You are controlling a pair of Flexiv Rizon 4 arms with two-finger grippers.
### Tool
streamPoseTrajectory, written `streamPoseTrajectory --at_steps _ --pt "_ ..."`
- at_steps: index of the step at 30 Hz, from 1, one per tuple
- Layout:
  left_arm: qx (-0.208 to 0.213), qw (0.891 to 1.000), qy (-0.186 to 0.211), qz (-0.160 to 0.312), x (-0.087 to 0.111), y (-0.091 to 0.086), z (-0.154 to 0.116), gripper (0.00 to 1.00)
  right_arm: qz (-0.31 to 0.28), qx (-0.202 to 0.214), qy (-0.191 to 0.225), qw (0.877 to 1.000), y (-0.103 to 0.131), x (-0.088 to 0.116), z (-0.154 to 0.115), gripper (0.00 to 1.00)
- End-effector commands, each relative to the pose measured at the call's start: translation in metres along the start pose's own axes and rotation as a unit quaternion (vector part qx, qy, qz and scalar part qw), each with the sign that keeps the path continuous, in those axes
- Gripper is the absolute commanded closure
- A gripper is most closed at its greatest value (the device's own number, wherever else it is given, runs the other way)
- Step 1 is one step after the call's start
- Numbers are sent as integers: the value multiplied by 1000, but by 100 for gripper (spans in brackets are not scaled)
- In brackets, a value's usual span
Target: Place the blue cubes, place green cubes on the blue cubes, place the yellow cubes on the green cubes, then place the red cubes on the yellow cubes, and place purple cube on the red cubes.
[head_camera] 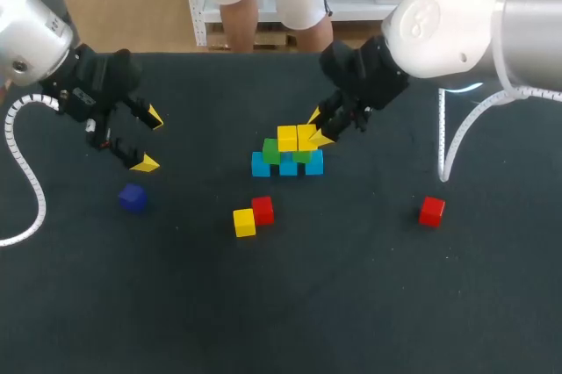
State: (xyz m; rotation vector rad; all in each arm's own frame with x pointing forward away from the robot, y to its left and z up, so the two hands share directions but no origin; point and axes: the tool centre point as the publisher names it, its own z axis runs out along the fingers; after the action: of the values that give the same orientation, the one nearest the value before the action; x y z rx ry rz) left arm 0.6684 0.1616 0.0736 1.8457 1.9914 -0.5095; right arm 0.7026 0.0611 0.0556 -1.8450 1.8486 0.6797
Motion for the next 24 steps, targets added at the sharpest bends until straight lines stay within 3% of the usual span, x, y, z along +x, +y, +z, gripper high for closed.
streamPoseTrajectory --at_steps 1,4,11,12,14,16,18,24 --pt "-1 1000 -3 2 2 -1 0 0 0 -2 0 1000 -2 0 1 68" --pt "-1 1000 -3 2 2 -1 0 0 1 -2 0 1000 -3 0 1 57" --pt "-1 1000 -3 2 2 -1 0 0 2 -3 0 1000 -2 0 1 50" --pt "-1 1000 -3 2 2 -1 0 0 2 -3 -1 1000 -2 0 1 42" --pt "-1 1000 -3 2 2 -1 0 0 1 -3 0 1000 -2 0 2 40" --pt "-1 1000 -3 2 2 -1 0 0 1 -3 -1 1000 -2 0 2 27" --pt "-1 1000 -3 2 2 -1 0 0 1 -3 -1 1000 -2 0 1 0" --pt "-1 1000 -3 2 2 -1 0 0 7 3 -4 1000 2 1 -12 0"
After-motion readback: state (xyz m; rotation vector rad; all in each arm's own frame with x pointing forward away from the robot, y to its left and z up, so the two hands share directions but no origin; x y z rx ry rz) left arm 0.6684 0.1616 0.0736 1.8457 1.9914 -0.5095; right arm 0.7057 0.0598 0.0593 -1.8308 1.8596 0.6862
